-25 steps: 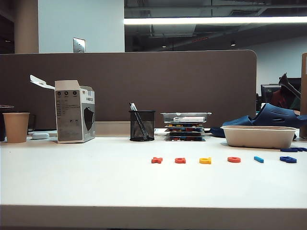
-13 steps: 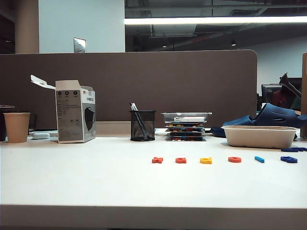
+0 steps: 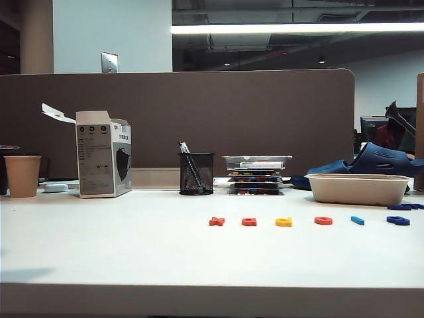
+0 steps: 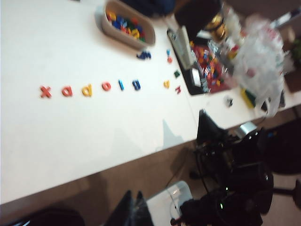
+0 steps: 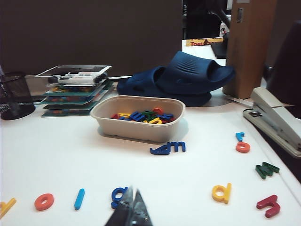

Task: Select the appropriate letters from the row of letter magnets placed on the table to arrange into the word "dog".

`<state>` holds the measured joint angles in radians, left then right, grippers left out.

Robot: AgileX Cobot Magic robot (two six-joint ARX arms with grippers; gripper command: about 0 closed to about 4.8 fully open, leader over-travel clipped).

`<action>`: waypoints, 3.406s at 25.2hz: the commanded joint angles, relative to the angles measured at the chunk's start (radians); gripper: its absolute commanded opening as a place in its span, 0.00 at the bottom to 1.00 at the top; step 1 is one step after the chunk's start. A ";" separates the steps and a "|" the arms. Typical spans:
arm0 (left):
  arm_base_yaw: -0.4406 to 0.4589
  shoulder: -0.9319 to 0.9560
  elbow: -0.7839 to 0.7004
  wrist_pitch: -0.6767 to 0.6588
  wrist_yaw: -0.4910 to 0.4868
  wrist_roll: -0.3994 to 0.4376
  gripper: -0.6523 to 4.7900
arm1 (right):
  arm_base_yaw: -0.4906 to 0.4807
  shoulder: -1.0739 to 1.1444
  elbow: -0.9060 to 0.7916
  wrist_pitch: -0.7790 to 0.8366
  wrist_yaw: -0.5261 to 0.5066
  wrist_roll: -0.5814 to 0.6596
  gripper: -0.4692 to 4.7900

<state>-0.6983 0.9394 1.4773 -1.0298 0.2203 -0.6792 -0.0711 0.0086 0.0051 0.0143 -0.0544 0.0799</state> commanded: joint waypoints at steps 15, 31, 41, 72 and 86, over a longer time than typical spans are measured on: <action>-0.550 0.290 0.007 0.203 -0.547 -0.250 0.11 | 0.002 -0.010 -0.003 0.020 0.033 -0.002 0.08; -0.659 0.341 0.229 -0.100 -0.902 -0.345 0.11 | 0.002 -0.010 -0.003 0.019 0.034 -0.002 0.08; -0.660 0.338 0.232 -0.156 -0.871 -0.384 0.11 | 0.002 -0.010 -0.003 0.022 0.033 -0.002 0.08; -0.660 0.339 0.232 -0.151 -0.878 -0.368 0.11 | 0.003 0.306 0.676 -0.621 -0.045 -0.002 0.08; -0.660 0.339 0.231 -0.151 -0.878 -0.368 0.11 | 0.160 0.997 1.213 -0.808 -0.239 0.127 0.08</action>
<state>-1.3582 1.2804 1.7058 -1.1870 -0.6518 -1.0512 0.0624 0.9764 1.1973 -0.7982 -0.2855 0.1547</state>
